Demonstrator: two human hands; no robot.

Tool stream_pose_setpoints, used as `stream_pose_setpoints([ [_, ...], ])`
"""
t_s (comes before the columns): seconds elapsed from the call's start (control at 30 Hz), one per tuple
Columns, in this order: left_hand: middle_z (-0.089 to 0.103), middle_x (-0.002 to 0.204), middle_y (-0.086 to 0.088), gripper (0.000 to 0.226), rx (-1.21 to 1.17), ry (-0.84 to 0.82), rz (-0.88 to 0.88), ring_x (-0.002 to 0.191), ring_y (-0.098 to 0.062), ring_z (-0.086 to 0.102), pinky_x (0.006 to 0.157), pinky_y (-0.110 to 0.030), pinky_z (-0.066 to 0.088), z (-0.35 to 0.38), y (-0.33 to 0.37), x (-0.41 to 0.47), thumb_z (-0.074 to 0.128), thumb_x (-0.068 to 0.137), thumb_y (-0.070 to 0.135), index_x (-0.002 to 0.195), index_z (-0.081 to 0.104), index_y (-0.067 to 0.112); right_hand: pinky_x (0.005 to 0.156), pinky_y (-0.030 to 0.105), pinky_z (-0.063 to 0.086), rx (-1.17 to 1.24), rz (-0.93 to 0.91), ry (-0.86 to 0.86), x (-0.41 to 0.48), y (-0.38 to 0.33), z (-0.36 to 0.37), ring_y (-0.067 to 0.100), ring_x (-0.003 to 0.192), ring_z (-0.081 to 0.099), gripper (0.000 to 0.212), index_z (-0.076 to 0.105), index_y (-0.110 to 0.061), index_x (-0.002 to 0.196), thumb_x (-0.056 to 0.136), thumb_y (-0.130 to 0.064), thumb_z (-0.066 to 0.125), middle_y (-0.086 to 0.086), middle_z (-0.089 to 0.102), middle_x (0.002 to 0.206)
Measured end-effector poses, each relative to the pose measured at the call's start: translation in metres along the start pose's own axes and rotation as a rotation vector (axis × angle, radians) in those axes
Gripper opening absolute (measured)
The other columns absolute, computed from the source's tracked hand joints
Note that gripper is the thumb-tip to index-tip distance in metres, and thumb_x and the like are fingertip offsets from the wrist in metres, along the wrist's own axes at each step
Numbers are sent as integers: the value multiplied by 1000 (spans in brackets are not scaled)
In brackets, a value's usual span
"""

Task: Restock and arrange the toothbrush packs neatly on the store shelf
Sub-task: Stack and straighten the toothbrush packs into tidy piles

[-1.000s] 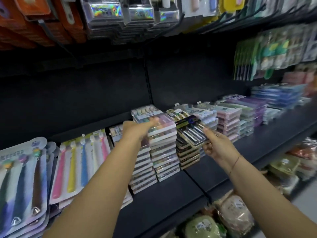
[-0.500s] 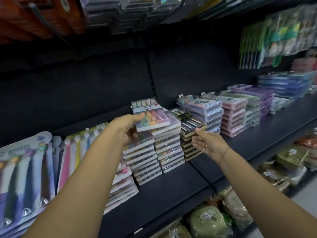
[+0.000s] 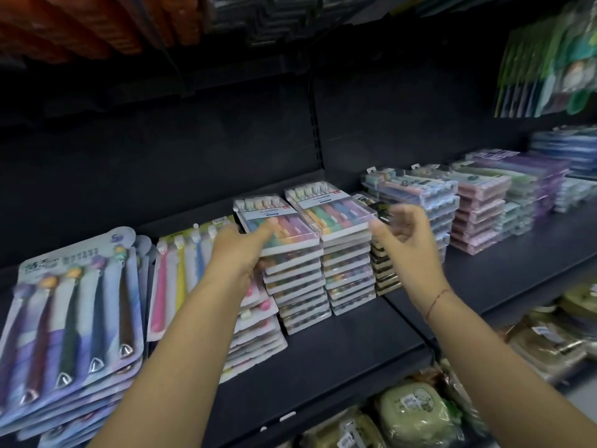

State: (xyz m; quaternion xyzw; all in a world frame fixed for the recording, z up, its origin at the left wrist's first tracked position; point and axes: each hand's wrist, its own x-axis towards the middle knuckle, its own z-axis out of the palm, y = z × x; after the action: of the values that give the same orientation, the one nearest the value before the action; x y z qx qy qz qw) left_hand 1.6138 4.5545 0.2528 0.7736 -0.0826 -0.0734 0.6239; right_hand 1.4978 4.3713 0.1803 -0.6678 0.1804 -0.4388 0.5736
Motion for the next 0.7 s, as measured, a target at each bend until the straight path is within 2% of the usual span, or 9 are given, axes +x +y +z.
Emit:
stream_pose_setpoints([
  [0.07,43,136,8,87,160,-47,101,121,-17,46,101,-33,38,1,-3,-5,71,78,56,148,37,16,101,19,36,-95,-59,-211,10,-8,6,3,126,41,53,41,-33,135,89,-39,66,-10,41,140],
  [0.13,26,157,3,100,279,-108,135,142,-21,30,112,-45,33,1,-7,-10,68,73,67,154,24,27,108,22,31,-169,-75,-337,18,-11,11,-2,132,32,61,35,-32,143,90,-39,64,-15,36,147],
  [0.17,17,162,4,101,336,-135,156,147,-21,23,115,-45,29,2,-8,-15,68,76,64,155,17,29,109,21,31,-189,-88,-362,21,-11,13,-4,131,33,58,38,-29,143,91,-38,63,-15,38,145],
  [0.3,0,165,4,96,500,-108,254,150,-18,13,116,-33,21,9,-20,-17,67,85,53,157,12,23,91,0,33,-242,-102,-393,27,-6,13,-3,128,36,55,43,-22,141,92,-36,62,-11,43,144],
  [0.37,4,165,3,94,464,-75,284,149,-18,15,117,-33,21,11,-25,-17,67,85,52,157,13,24,96,4,31,-217,-64,-361,24,-6,15,-1,130,34,63,38,-22,144,90,-39,64,-10,40,147],
  [0.47,24,160,5,87,411,-20,397,146,-17,25,119,-37,26,-5,-37,-22,64,86,55,155,21,24,114,31,33,-204,-72,-157,2,-13,28,7,135,34,69,34,-22,146,88,-40,67,-6,37,148],
  [0.57,34,152,13,71,352,67,533,142,-6,26,111,-17,18,-37,-40,-45,61,91,48,151,30,25,110,41,38,-206,-328,33,-44,-33,42,10,128,42,47,45,-21,132,91,-36,65,-5,43,132],
  [0.63,42,142,17,54,289,178,628,135,1,33,108,-14,23,-79,-46,-64,58,94,44,143,41,30,105,37,42,-117,-459,-62,-88,-47,70,12,122,49,36,52,-15,122,92,-33,59,-3,49,124],
  [0.7,51,130,19,37,247,337,732,125,8,41,101,-7,27,-129,-58,-78,56,96,40,131,51,30,97,28,46,-4,-456,-265,-137,-60,107,13,116,54,28,56,-18,114,91,-34,57,-6,53,119],
])
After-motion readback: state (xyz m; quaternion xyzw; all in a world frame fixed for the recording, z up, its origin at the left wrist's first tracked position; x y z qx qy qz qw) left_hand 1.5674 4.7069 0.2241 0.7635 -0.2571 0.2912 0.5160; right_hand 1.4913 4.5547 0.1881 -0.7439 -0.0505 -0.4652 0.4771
